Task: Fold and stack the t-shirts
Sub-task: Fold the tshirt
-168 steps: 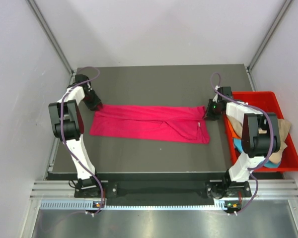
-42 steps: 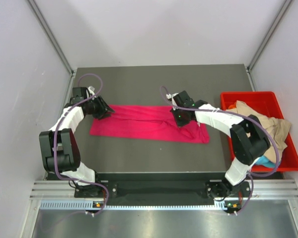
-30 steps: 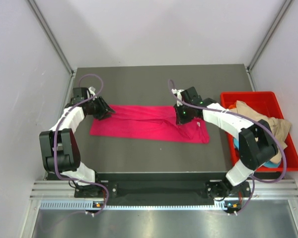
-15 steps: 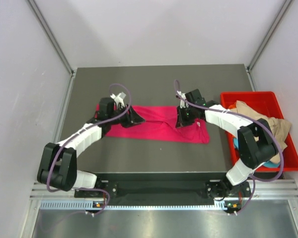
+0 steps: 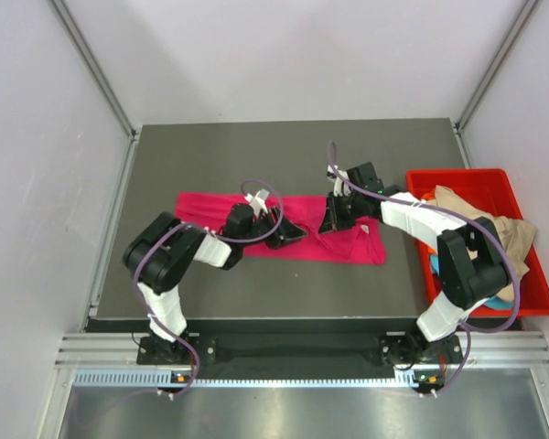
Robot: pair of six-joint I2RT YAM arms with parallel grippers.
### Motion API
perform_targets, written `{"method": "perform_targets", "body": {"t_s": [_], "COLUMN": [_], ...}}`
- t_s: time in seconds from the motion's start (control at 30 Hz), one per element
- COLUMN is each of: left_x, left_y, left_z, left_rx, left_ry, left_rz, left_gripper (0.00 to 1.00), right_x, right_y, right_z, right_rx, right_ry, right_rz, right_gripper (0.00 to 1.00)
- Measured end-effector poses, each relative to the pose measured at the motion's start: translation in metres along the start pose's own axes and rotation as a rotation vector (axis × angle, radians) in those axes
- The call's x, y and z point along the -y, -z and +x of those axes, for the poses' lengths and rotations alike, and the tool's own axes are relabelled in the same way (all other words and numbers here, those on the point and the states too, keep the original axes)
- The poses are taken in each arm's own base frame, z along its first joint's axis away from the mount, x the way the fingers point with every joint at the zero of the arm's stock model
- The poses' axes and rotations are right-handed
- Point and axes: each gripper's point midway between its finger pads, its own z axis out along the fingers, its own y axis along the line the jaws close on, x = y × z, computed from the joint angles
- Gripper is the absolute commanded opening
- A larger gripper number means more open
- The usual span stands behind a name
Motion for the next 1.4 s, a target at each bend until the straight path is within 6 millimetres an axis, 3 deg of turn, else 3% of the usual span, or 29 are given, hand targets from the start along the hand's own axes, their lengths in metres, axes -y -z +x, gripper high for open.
{"method": "perform_targets", "body": {"t_s": [0.27,0.67,0.9,1.03,1.17,1.33,1.4], "left_x": [-0.009,-0.010,-0.010,0.017,0.035,0.024,0.019], "left_y": [-0.026,-0.037,-0.025,-0.018,-0.022,-0.030,-0.031], "left_z": [0.023,0.019,0.019,0.005,-0.002,0.015,0.021], "left_rx": [-0.001,0.067,0.107,0.148,0.157,0.116,0.101], "left_ry": [0.078,0.167,0.155,0.085,0.011,-0.018,-0.016], "left_rz": [0.049,0.094,0.075,0.107,0.111,0.047,0.021], "left_gripper": [0.51,0.49,0.49,0.49,0.48,0.46,0.46], "right_x": [-0.005,-0.003,0.033,0.055,0.064,0.071,0.071], "right_y": [-0.002,-0.002,0.000,0.004,0.006,0.004,0.004], "right_z": [0.000,-0.001,0.008,0.013,0.012,0.015,0.015], "right_rx": [0.007,0.018,0.010,0.005,0.014,0.005,0.005], "right_ry": [-0.029,-0.046,-0.101,-0.115,-0.115,-0.120,-0.121], "right_rz": [-0.038,-0.051,0.120,0.247,0.299,0.325,0.326], "right_gripper": [0.00,0.02,0.11,0.08,0.03,0.05,0.13]}}
